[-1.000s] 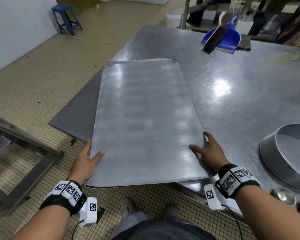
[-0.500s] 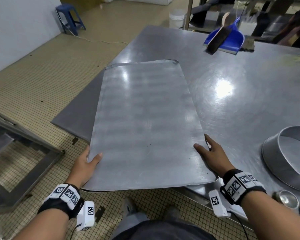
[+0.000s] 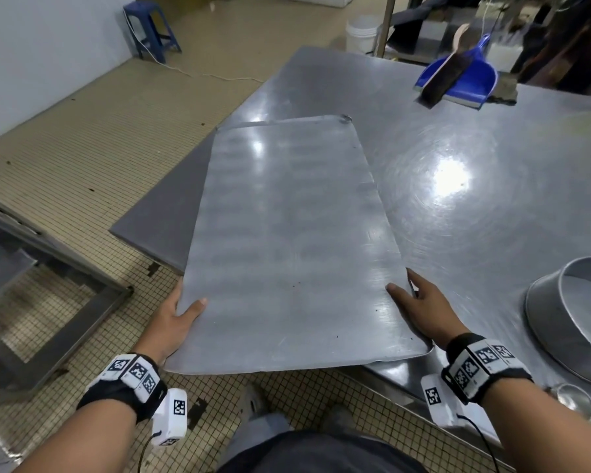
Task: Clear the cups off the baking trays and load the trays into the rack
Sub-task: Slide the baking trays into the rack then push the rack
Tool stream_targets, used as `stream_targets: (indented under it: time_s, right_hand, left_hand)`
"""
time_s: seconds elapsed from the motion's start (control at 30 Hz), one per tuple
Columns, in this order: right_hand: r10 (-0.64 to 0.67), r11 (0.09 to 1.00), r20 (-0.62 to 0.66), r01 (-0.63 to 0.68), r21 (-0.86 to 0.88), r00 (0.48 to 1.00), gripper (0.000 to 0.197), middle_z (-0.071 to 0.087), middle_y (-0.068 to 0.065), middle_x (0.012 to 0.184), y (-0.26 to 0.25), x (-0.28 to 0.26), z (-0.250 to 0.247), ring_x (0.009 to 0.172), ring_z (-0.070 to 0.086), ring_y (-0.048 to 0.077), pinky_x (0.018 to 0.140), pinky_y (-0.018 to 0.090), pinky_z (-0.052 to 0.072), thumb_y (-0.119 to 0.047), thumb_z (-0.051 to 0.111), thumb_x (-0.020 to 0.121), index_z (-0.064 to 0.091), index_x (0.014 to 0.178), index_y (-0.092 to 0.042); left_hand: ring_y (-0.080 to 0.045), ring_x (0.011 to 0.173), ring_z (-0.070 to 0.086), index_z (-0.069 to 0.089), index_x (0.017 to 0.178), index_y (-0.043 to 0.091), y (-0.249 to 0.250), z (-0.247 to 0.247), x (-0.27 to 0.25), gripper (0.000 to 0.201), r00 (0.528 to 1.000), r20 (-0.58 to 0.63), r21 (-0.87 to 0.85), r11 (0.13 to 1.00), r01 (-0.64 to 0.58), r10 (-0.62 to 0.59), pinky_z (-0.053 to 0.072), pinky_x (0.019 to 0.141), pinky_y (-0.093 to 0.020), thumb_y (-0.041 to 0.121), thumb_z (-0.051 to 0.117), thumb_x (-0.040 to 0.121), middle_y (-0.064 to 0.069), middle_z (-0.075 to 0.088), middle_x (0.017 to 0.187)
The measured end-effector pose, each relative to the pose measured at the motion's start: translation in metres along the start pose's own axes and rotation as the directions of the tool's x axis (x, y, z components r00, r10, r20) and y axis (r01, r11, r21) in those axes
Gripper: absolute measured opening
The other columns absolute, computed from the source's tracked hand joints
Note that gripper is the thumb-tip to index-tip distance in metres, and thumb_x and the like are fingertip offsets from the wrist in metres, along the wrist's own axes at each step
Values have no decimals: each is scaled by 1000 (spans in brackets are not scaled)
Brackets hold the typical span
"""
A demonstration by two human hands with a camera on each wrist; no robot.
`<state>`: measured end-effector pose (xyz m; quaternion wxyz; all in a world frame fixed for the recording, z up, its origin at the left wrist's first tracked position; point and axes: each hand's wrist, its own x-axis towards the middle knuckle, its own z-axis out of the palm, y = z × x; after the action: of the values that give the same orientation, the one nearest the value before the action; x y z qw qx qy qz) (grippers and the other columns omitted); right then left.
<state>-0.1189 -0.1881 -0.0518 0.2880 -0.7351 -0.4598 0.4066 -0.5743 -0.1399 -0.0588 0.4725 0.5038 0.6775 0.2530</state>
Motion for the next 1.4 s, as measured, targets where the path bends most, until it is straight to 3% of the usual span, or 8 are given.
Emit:
stream_targets:
  time_s: [0.23, 0.4, 0.5, 0.67, 0.87, 1.03, 1.13, 1.4]
  right_hand:
    - [-35, 999, -59, 36, 5, 998, 46, 69, -17, 120, -1, 0, -1, 108, 67, 11, 100, 38, 51, -47, 66, 94, 54, 137, -40]
    - [-102, 995, -78, 101, -14, 992, 39, 64, -33, 104, -9, -3, -6, 98, 67, 4, 93, 35, 53, -43, 69, 93, 51, 126, -52]
    - [-113, 994, -74, 112, -16, 991, 46, 70, -22, 110, -9, -2, -9, 97, 70, 8, 94, 40, 56, -48, 70, 91, 57, 134, -42]
    - [-128, 991, -76, 131, 35, 989, 30, 77, -12, 103, -13, -3, -15, 90, 75, 12, 89, 46, 59, -46, 75, 87, 61, 114, -48]
    - [-234, 970, -72, 238, 45, 970, 26, 65, -23, 88, -46, -7, -21, 79, 64, -4, 73, 22, 49, -26, 75, 91, 55, 93, -42]
    - [-287, 956, 2, 287, 55, 958, 16, 78, -11, 93, -60, -2, -16, 84, 75, 11, 82, 37, 58, -31, 76, 91, 66, 100, -39]
    - [-325, 942, 43, 320, 102, 945, 20, 79, -8, 98, -73, 4, -9, 84, 76, 14, 75, 33, 57, -33, 76, 90, 70, 109, -36]
    - [-410, 903, 159, 375, 211, 898, 28, 78, 0, 84, -136, 11, 28, 56, 66, 3, 50, 13, 48, -23, 75, 92, 67, 118, -22]
  left_hand:
    - [-19, 109, 68, 50, 141, 39, 1, 7, 1, 48, 998, -61, -28, 999, -21, 19, 56, 94, -48, 41, 66, 96, 10, 70, 121]
    - [-11, 105, 71, 61, 127, 42, 9, 2, -2, 36, 995, -83, -99, 993, -65, 57, 58, 88, -36, 31, 70, 95, 12, 74, 114]
    - [-8, 105, 71, 63, 115, 48, 13, -3, -3, 33, 994, -80, -128, 989, -81, 71, 57, 91, -37, 26, 73, 93, 18, 76, 110]
    - [-8, 105, 72, 61, 132, 33, 18, -7, -13, 40, 989, -103, -127, 985, -121, 108, 59, 89, -35, 25, 72, 94, 11, 75, 116]
    - [-10, 106, 72, 63, 131, 31, 15, -14, -27, 39, 984, -136, -162, 978, -134, 113, 58, 90, -37, 23, 72, 93, 11, 75, 117]
    - [-15, 95, 75, 66, 127, 24, 4, -24, -49, 36, 973, -223, -154, 983, -101, 65, 60, 69, -24, 28, 74, 91, 6, 78, 108]
    - [-6, 84, 72, 64, 116, 27, 5, -33, -65, 26, 953, -298, -171, 980, -98, 43, 54, 60, -15, 22, 73, 93, 9, 75, 99]
    - [-16, 97, 74, 61, 127, 28, -4, -87, -108, 41, 884, -467, -209, 971, -118, 7, 58, 80, -35, 29, 77, 89, 6, 76, 109]
